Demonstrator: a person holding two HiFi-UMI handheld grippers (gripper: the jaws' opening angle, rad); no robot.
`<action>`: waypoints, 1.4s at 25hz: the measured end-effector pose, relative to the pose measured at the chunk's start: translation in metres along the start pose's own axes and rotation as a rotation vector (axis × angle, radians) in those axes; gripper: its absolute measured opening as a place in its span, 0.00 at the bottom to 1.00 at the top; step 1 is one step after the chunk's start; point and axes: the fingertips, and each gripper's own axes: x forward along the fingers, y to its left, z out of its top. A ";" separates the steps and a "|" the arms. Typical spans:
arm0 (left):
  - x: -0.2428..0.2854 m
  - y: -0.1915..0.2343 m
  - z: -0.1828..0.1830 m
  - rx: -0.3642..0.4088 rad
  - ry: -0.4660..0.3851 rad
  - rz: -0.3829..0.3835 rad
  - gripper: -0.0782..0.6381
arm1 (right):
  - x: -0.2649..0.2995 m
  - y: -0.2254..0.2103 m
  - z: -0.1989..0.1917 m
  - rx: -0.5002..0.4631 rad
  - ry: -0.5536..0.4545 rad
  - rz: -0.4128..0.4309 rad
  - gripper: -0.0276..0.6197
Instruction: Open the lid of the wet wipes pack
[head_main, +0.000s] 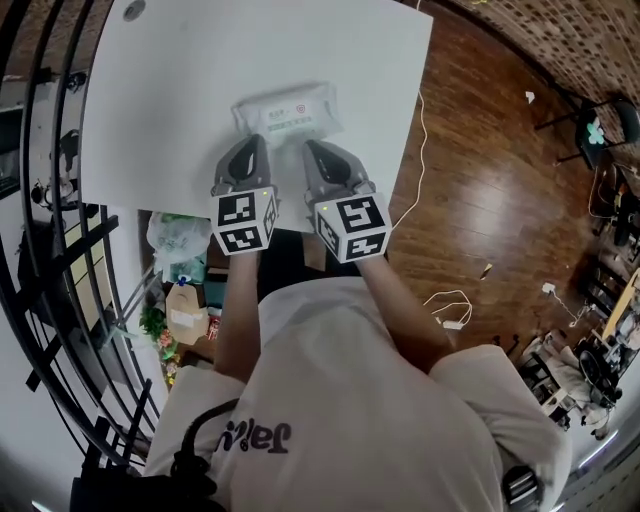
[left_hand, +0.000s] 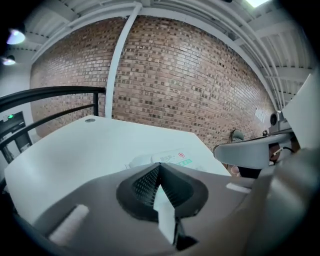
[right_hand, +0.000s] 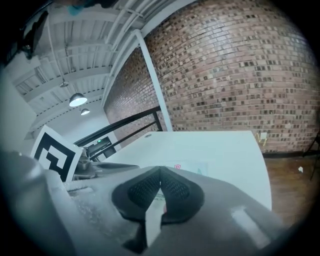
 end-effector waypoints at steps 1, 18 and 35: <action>0.002 0.001 -0.003 0.000 0.006 -0.005 0.13 | 0.002 -0.001 -0.004 0.010 0.007 -0.006 0.03; 0.012 0.016 -0.038 0.037 0.056 -0.043 0.13 | 0.041 0.013 -0.047 0.297 0.001 0.034 0.03; 0.014 0.015 -0.038 0.035 0.051 -0.074 0.13 | 0.055 0.007 -0.051 0.579 -0.042 0.102 0.20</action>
